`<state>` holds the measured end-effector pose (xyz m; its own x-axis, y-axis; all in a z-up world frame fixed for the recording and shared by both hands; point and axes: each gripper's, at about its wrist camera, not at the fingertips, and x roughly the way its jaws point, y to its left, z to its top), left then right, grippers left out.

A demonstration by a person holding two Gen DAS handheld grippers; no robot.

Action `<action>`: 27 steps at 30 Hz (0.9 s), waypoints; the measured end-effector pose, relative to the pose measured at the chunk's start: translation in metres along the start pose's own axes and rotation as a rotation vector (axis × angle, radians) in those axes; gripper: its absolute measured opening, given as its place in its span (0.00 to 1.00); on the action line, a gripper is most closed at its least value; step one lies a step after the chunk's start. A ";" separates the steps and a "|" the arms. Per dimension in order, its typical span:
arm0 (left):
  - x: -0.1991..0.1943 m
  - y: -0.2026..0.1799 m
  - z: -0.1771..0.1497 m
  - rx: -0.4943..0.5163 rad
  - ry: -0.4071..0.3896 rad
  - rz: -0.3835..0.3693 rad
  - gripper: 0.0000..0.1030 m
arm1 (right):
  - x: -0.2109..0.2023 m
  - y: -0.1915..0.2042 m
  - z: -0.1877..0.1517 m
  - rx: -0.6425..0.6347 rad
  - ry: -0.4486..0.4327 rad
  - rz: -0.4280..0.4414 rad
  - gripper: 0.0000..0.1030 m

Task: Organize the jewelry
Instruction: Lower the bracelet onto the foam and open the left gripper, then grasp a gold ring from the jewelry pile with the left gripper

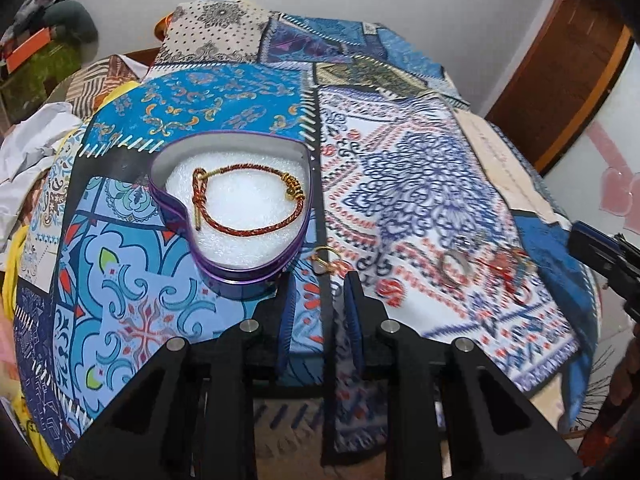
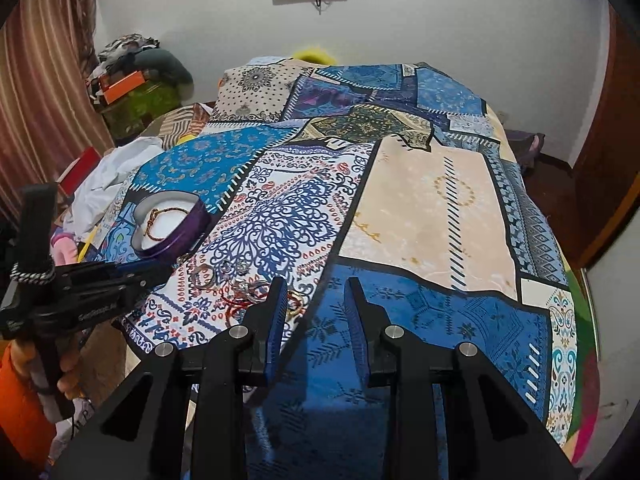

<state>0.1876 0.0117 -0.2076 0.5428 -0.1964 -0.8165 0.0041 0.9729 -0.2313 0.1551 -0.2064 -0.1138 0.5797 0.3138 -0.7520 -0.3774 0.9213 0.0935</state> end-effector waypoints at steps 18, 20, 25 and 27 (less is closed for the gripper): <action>0.025 -0.011 0.016 0.060 0.013 0.048 0.13 | 0.013 -0.011 -0.016 0.020 0.048 0.033 0.26; 0.023 -0.014 0.014 0.071 0.008 0.048 0.08 | 0.009 -0.011 -0.017 0.021 0.045 0.032 0.27; 0.008 -0.014 0.008 0.069 -0.018 0.035 0.07 | 0.002 -0.013 -0.019 0.013 0.042 0.023 0.27; -0.004 -0.014 0.006 0.066 -0.036 0.022 0.07 | 0.001 -0.013 -0.021 0.012 0.046 0.024 0.27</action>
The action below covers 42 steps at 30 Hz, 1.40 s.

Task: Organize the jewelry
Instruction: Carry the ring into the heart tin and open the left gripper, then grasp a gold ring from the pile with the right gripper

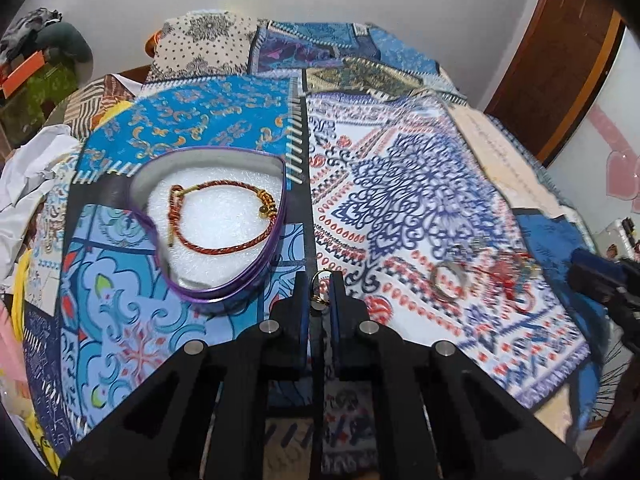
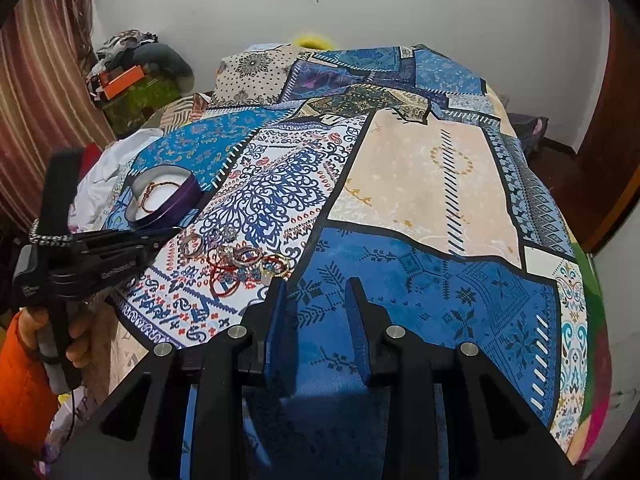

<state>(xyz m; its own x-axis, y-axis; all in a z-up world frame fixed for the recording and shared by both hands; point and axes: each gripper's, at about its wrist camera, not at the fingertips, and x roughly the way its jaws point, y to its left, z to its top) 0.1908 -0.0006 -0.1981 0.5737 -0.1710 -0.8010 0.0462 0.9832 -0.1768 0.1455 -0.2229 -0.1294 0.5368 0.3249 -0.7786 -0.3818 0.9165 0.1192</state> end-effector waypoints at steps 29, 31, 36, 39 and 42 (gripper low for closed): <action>-0.029 0.034 0.021 -0.024 -0.097 0.150 0.25 | 0.029 0.030 -0.001 -0.075 -0.011 0.001 0.09; -0.034 0.028 0.021 -0.015 -0.106 0.136 0.33 | 0.029 0.029 0.000 -0.070 -0.015 0.002 0.08; -0.040 0.007 0.018 0.017 -0.096 0.080 0.37 | 0.025 0.025 0.000 -0.036 -0.027 0.021 0.08; -0.039 -0.008 0.013 0.042 -0.080 0.047 0.40 | 0.020 0.022 -0.001 -0.021 -0.039 0.020 0.08; -0.036 -0.024 0.009 0.067 -0.060 0.019 0.41 | 0.014 0.017 0.000 -0.009 -0.054 0.015 0.08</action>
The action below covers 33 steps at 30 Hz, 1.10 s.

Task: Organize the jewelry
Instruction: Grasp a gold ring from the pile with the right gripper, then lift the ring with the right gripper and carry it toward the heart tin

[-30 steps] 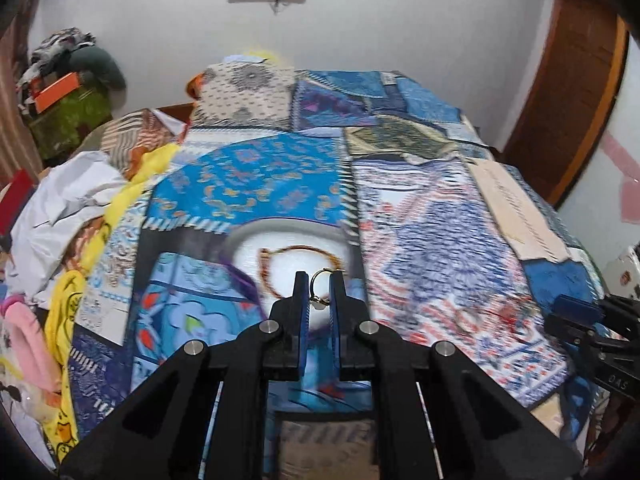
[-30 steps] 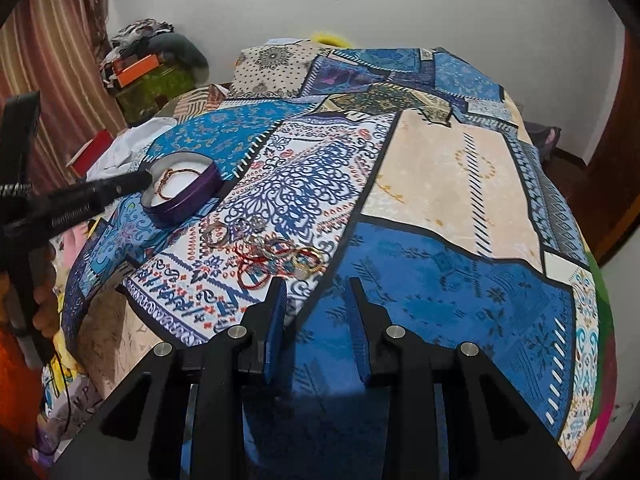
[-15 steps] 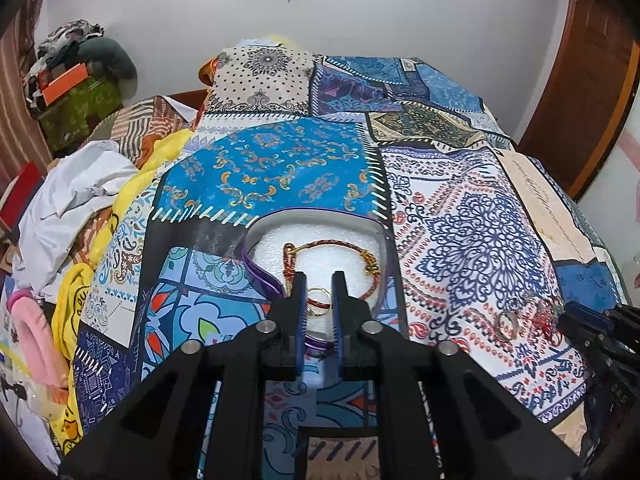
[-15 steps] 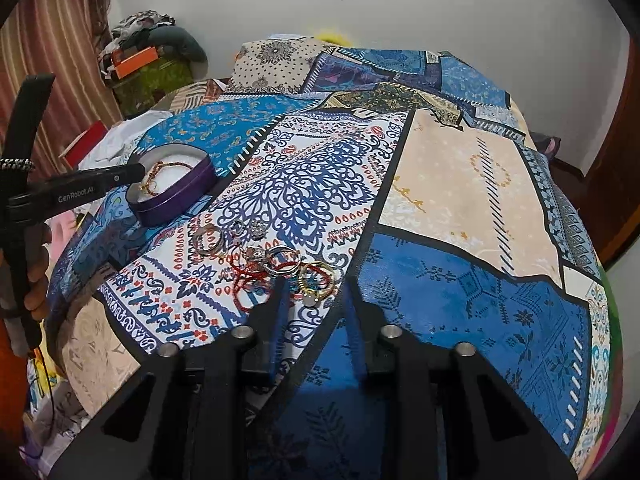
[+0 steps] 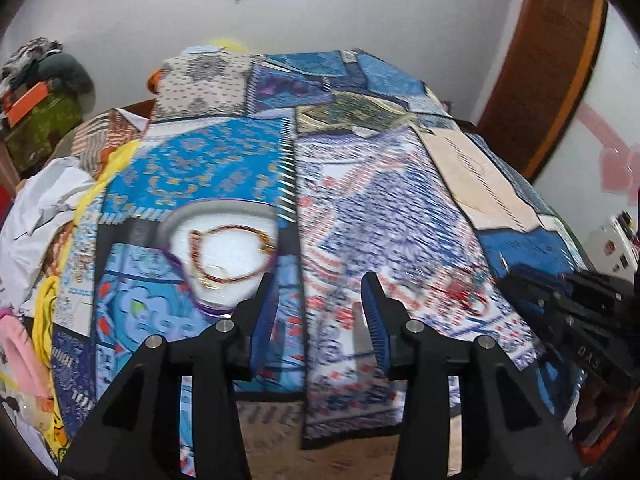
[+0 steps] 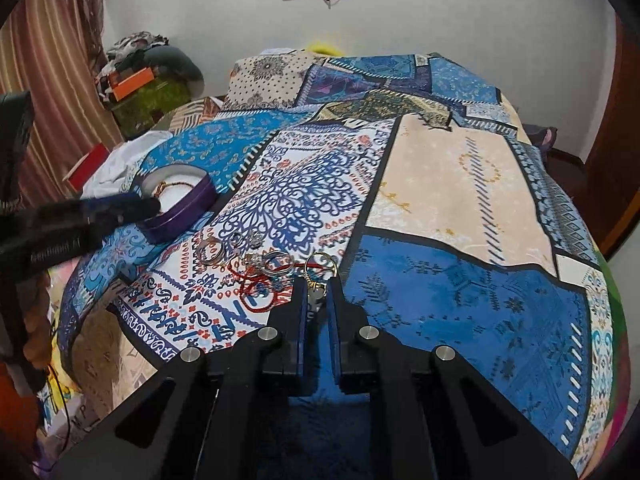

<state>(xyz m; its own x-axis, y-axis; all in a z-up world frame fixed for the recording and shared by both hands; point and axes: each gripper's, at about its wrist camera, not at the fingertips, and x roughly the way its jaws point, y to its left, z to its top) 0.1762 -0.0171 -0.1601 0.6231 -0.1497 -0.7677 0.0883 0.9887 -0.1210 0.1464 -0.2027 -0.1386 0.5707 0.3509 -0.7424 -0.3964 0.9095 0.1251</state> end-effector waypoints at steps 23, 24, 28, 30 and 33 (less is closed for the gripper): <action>0.027 -0.046 -0.007 0.076 0.054 -0.060 0.22 | -0.023 -0.024 0.003 0.042 -0.065 -0.019 0.08; 0.026 -0.046 -0.007 0.076 0.054 -0.064 0.19 | -0.024 -0.023 0.004 0.041 -0.068 -0.018 0.08; 0.019 -0.045 -0.007 0.074 0.041 -0.063 0.19 | -0.027 -0.020 0.006 0.035 -0.077 -0.015 0.08; 0.014 -0.044 -0.007 0.070 0.031 -0.064 0.19 | -0.028 -0.017 0.008 0.027 -0.081 -0.017 0.08; 0.005 -0.041 -0.007 0.066 0.009 -0.065 0.19 | -0.027 -0.014 0.008 0.021 -0.079 -0.019 0.08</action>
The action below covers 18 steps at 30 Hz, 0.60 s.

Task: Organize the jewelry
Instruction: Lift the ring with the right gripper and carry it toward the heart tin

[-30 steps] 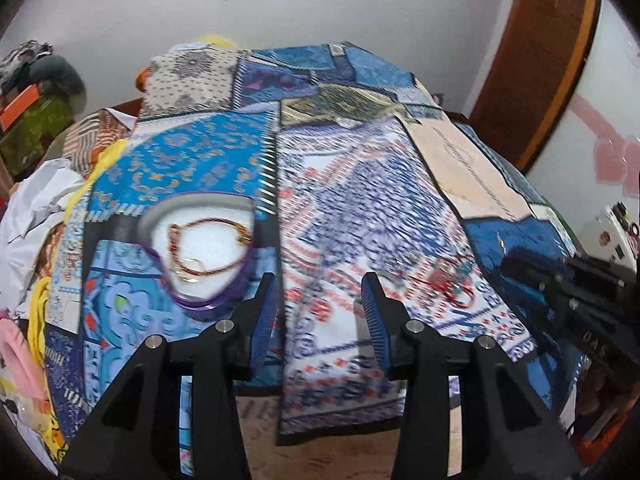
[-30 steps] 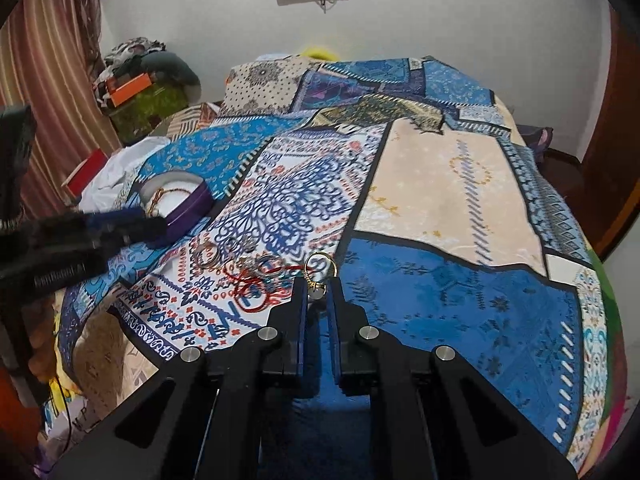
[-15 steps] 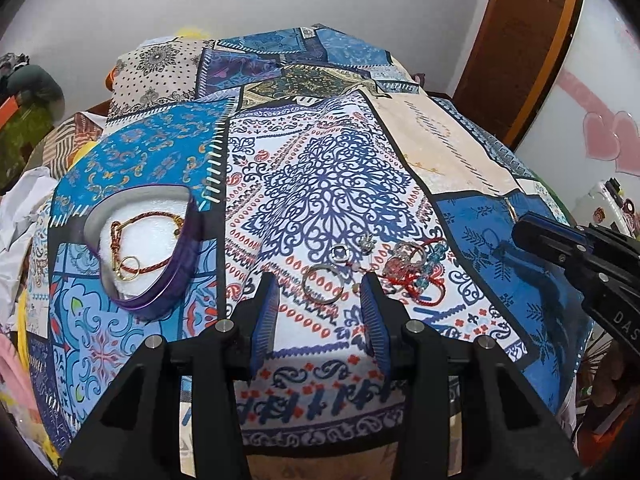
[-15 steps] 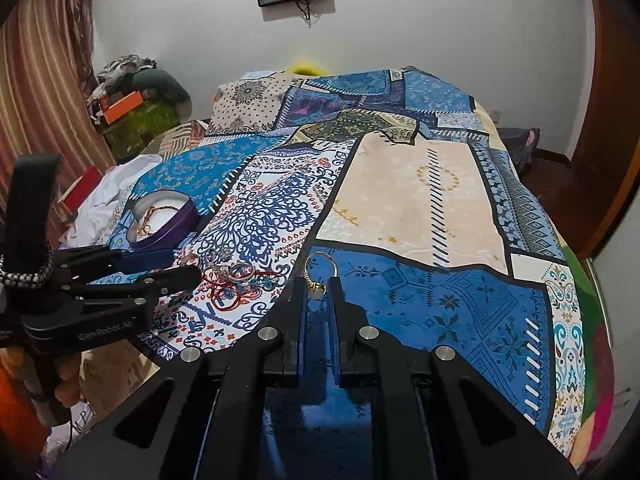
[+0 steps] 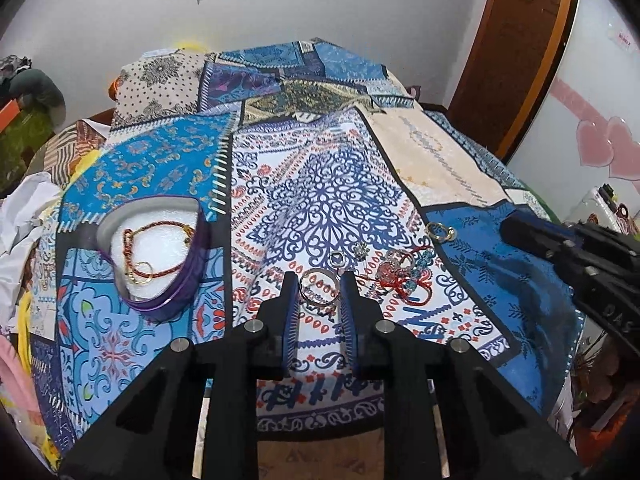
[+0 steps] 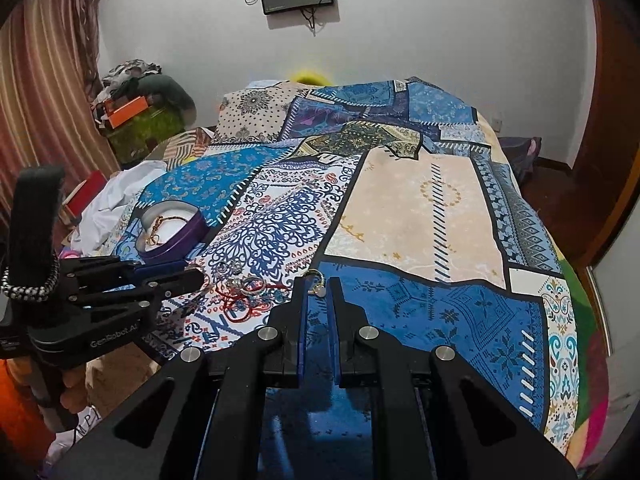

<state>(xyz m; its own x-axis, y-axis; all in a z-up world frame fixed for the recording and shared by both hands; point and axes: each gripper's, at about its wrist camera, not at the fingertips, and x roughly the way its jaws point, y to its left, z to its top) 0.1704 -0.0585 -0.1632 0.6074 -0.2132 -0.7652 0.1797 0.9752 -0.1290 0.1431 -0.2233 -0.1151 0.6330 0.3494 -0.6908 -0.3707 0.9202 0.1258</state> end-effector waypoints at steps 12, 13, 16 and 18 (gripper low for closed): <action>-0.015 0.013 0.000 -0.025 -0.036 0.015 0.19 | 0.043 -0.002 0.006 -0.029 0.125 -0.028 0.27; -0.015 0.013 0.000 -0.025 -0.036 0.016 0.19 | 0.046 -0.002 0.007 -0.032 0.128 -0.029 0.27; -0.013 0.015 -0.001 -0.028 -0.036 0.016 0.19 | 0.053 -0.002 0.007 -0.052 0.143 -0.035 0.27; -0.011 0.016 -0.001 -0.032 -0.034 0.017 0.19 | 0.056 0.001 0.006 -0.075 0.149 -0.040 0.27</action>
<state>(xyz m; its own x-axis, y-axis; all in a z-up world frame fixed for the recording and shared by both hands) 0.1657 -0.0405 -0.1570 0.6360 -0.1983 -0.7458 0.1447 0.9799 -0.1371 0.1829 -0.2018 -0.1495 0.5423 0.2774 -0.7931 -0.4004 0.9152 0.0464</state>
